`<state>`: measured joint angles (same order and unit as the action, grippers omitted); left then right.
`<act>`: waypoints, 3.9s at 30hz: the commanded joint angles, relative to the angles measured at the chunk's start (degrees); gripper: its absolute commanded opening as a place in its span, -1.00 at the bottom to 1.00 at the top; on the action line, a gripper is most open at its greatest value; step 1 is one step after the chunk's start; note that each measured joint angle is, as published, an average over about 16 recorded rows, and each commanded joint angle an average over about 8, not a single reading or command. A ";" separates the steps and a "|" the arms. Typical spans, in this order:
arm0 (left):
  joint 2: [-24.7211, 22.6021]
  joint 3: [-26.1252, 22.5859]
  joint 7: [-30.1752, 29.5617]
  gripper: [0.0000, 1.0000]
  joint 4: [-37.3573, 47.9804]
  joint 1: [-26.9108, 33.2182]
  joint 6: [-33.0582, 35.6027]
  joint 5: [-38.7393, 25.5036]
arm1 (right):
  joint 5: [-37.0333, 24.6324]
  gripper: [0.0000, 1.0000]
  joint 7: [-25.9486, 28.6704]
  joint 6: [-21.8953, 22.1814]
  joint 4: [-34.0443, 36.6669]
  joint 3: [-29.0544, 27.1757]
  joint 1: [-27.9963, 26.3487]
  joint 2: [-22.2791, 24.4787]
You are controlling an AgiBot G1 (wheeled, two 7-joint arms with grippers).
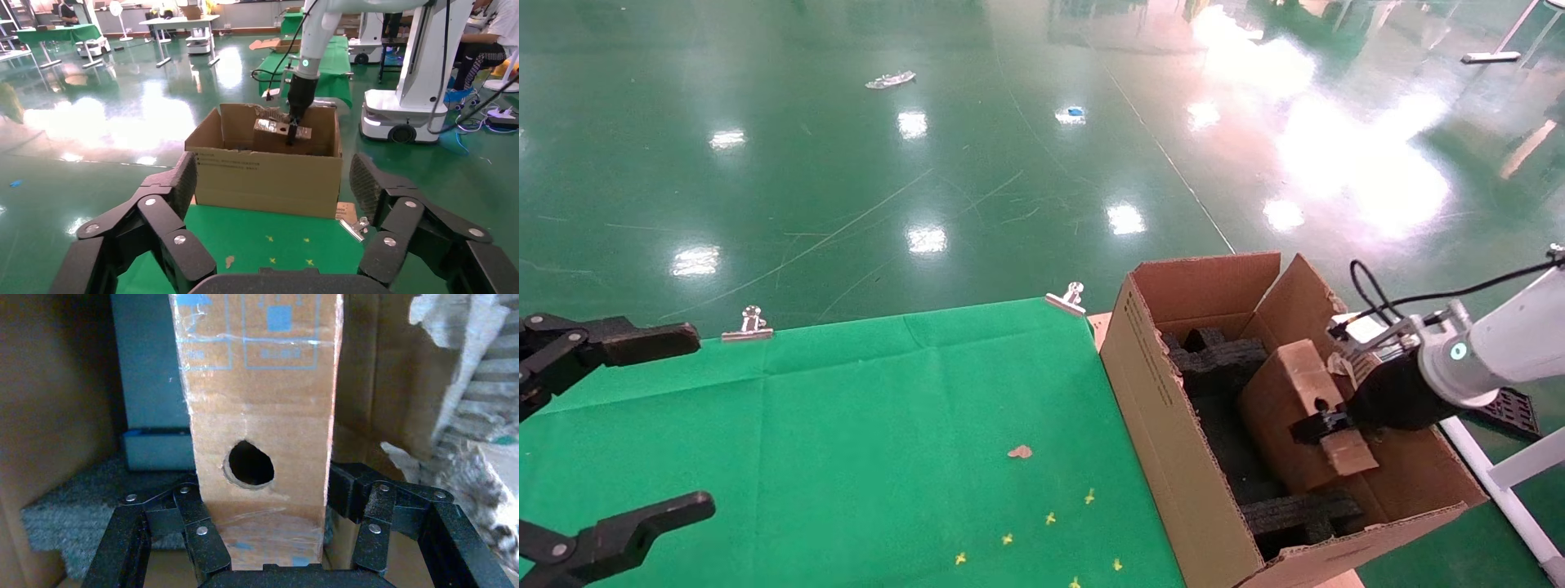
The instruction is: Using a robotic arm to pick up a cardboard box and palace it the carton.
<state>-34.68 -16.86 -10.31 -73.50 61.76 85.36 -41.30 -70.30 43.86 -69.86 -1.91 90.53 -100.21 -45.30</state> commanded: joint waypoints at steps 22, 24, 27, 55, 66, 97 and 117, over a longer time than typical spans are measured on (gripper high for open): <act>0.03 -0.08 0.04 1.00 0.00 0.02 -0.03 0.05 | 4.35 1.00 -8.33 7.44 0.17 -3.03 6.70 0.12; 0.03 -0.08 0.04 1.00 0.00 0.02 -0.04 0.06 | 4.21 1.00 -8.29 7.27 0.43 -2.94 6.46 0.09; 0.04 -0.09 0.05 1.00 0.00 0.02 -0.04 0.06 | 3.97 1.00 -8.25 7.14 0.77 -2.77 6.08 0.01; 0.07 -0.18 0.09 1.00 0.00 0.04 -0.08 0.12 | 4.54 1.00 -12.85 4.83 -0.19 -3.34 -8.72 1.74; 0.09 -0.21 0.11 1.00 0.00 0.04 -0.09 0.15 | 9.08 1.00 -21.61 4.27 -3.78 -6.88 -19.37 5.59; 0.10 -0.29 0.17 1.00 0.07 0.08 -0.11 0.21 | 18.39 1.00 -27.56 -3.74 -31.39 -34.89 2.72 8.45; 0.13 -0.35 0.20 1.00 0.07 0.09 -0.13 0.25 | 24.02 1.00 -30.66 -10.51 -53.94 -57.07 22.83 9.47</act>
<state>-34.56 -17.21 -10.11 -73.43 61.85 85.23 -41.05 -46.29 13.20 -80.36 -55.82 33.49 -77.41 -35.83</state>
